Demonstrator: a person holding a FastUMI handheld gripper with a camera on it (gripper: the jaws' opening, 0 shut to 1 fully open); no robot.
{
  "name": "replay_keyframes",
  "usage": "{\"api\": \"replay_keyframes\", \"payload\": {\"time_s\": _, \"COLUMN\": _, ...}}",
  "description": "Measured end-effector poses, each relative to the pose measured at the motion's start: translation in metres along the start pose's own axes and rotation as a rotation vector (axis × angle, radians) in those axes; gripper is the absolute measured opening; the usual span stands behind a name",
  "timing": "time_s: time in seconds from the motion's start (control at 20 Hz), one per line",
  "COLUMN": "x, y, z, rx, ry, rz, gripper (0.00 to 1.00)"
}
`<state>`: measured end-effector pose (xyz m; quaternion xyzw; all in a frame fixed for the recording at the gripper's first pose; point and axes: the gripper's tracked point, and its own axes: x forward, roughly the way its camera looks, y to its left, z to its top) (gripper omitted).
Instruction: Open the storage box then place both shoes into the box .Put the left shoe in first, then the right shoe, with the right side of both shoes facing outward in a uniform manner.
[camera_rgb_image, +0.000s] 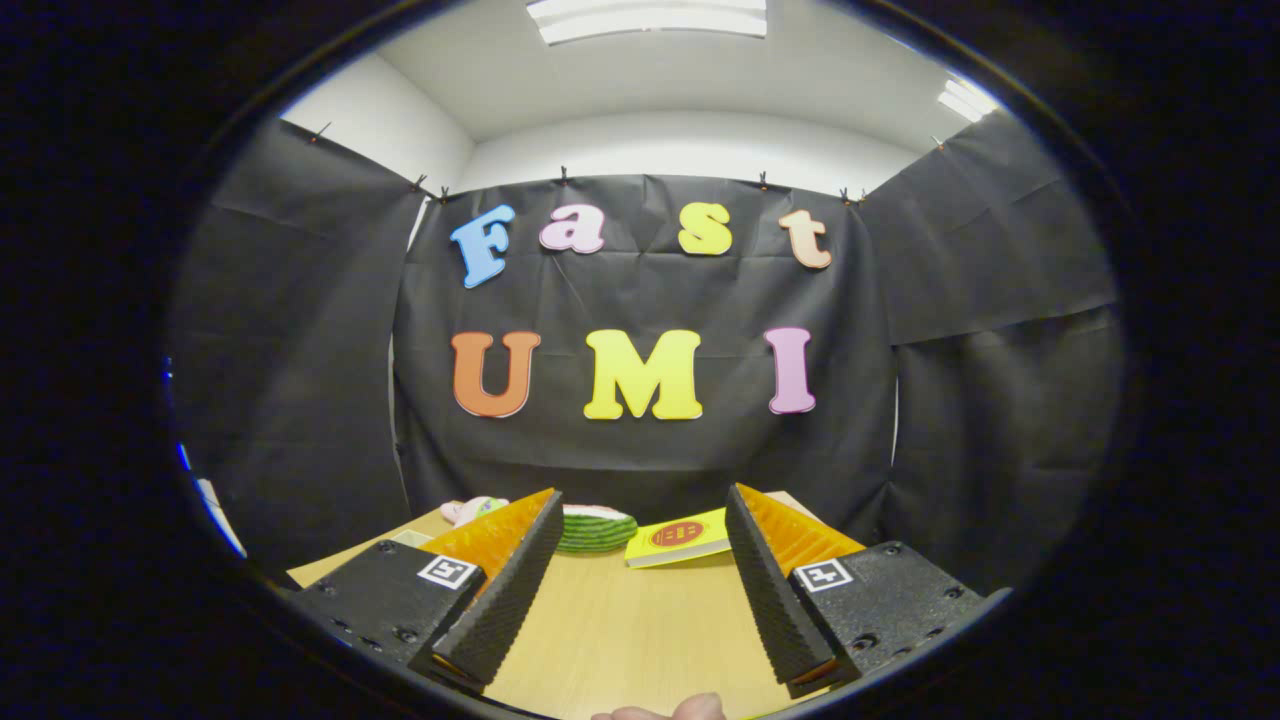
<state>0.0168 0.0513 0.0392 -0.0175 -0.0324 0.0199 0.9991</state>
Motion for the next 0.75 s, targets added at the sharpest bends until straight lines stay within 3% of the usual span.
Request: {"api": "replay_keyframes", "payload": {"time_s": 0.75, "x": 0.018, "y": 0.01, "z": -0.026, "rx": -0.042, "ry": 0.047, "rz": 0.04, "gripper": 1.0}}
